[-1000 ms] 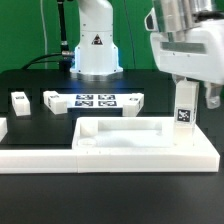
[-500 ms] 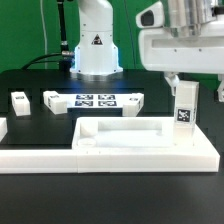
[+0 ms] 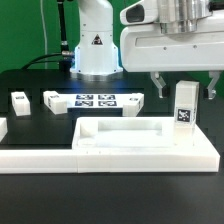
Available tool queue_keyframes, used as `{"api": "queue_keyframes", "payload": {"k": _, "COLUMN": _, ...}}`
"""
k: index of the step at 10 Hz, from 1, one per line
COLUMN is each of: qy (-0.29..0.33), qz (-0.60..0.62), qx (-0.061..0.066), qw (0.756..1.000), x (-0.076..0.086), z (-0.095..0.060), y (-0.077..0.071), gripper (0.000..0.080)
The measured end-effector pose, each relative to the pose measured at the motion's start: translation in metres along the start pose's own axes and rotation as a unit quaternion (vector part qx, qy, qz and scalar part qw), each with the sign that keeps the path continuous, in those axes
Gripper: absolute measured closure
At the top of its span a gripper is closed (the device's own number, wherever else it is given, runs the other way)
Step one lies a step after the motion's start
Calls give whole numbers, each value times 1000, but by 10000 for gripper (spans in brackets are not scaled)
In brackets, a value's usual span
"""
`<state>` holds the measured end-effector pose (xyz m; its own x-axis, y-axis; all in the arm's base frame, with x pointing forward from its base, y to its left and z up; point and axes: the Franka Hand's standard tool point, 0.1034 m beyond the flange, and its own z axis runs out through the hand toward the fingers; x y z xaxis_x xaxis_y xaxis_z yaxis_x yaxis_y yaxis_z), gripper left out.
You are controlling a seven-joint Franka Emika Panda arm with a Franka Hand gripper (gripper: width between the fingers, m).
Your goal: Assemble desk
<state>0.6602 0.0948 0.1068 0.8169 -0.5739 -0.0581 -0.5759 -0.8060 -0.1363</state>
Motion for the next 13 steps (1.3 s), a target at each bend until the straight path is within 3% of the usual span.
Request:
{"api": "queue_keyframes", "payload": {"k": 1, "qy": 0, "qz": 3, "qx": 0, "qw": 1000, "x": 0, "z": 0, "y": 0, "gripper": 442}}
{"api": "queue_keyframes", "payload": {"k": 2, "qy": -2, "qz": 55, "qx": 1, "qw": 999, "x": -1, "z": 0, "y": -1, "gripper": 442}}
{"api": "queue_keyframes", "payload": {"k": 3, "qy": -1, "qz": 81, "qx": 1, "qw": 997, "x": 0, "z": 0, "y": 0, "gripper": 508}}
{"api": "queue_keyframes", "payload": {"k": 7, "qy": 6, "qz": 230, "qx": 8, "qw": 973, "x": 1, "z": 0, "y": 0, "gripper": 508}}
{"api": "queue_keyframes", "payload": {"k": 11, "qy": 5, "qz": 494, "qx": 33, "qw": 869, "x": -2, "z": 3, "y": -8, "gripper": 508}}
{"api": "queue_keyframes", "payload": {"k": 12, "qy": 1, "qz": 546, "qx": 51, "qw": 836, "x": -1, "z": 3, "y": -8, "gripper": 508}}
{"api": "queue_keyframes", "payload": {"k": 13, "qy": -3, "qz": 573, "qx": 61, "qw": 817, "x": -1, "z": 3, "y": -7, "gripper": 508}}
